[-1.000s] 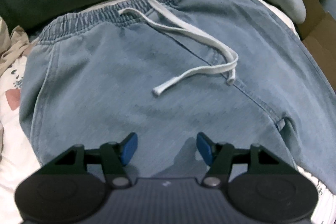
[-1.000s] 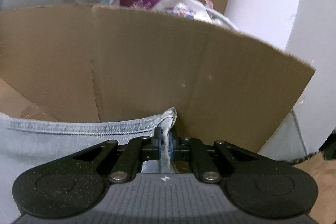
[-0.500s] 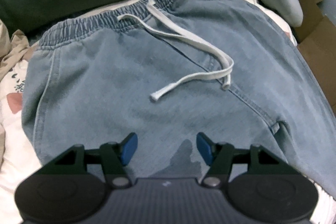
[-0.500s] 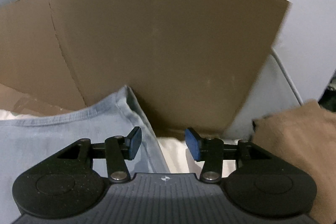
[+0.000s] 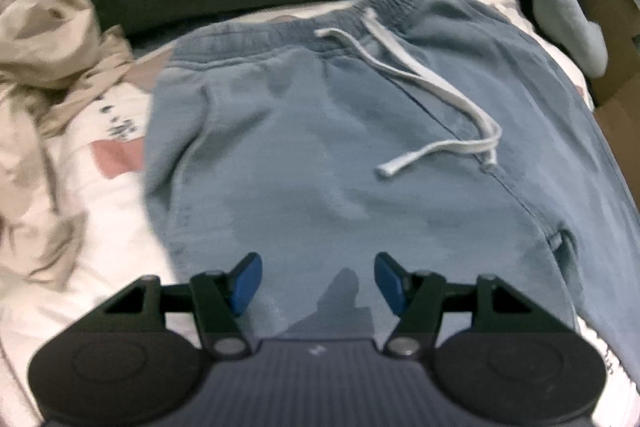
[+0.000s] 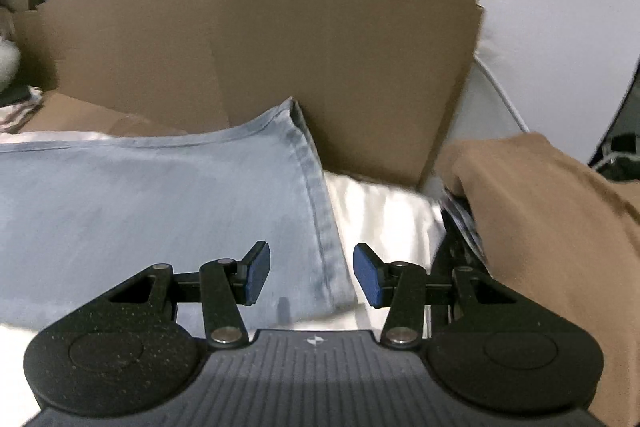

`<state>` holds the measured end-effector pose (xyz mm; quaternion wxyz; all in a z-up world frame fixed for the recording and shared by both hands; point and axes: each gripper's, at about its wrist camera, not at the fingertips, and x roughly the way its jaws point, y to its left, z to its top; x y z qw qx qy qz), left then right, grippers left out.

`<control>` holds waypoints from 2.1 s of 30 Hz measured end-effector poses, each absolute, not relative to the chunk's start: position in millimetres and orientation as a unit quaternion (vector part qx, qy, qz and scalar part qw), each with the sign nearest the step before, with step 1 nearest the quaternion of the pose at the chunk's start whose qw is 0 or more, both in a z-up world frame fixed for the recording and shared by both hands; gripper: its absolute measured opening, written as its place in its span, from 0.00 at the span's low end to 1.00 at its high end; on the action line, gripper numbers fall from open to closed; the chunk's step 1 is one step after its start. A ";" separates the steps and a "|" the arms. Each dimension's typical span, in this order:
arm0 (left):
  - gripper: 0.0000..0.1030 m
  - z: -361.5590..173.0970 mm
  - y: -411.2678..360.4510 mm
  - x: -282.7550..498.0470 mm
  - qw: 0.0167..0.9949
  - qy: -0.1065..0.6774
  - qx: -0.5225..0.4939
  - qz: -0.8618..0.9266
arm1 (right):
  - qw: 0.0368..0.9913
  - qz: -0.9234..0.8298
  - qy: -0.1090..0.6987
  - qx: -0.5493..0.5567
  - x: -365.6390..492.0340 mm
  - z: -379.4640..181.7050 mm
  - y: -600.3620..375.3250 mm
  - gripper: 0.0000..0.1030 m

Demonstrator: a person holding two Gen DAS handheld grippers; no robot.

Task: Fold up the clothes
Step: 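Move the left gripper to the elastic waistband and grasp it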

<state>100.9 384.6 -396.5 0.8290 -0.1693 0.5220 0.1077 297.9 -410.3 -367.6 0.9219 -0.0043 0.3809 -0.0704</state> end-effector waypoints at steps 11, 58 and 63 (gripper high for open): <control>0.63 -397.7 417.4 79.7 0.821 0.529 -0.172 0.131 | 0.913 -0.056 0.405 -0.013 214.3 -359.3 -424.7 0.52; 0.26 -395.8 415.7 189.2 0.812 0.546 -0.100 0.179 | 0.818 -0.038 0.565 0.103 6.9 -419.4 -380.6 0.52; 0.26 -390.8 403.0 168.7 0.811 0.544 -0.145 0.157 | 0.818 -0.036 0.564 0.103 7.0 -420.5 -378.7 0.52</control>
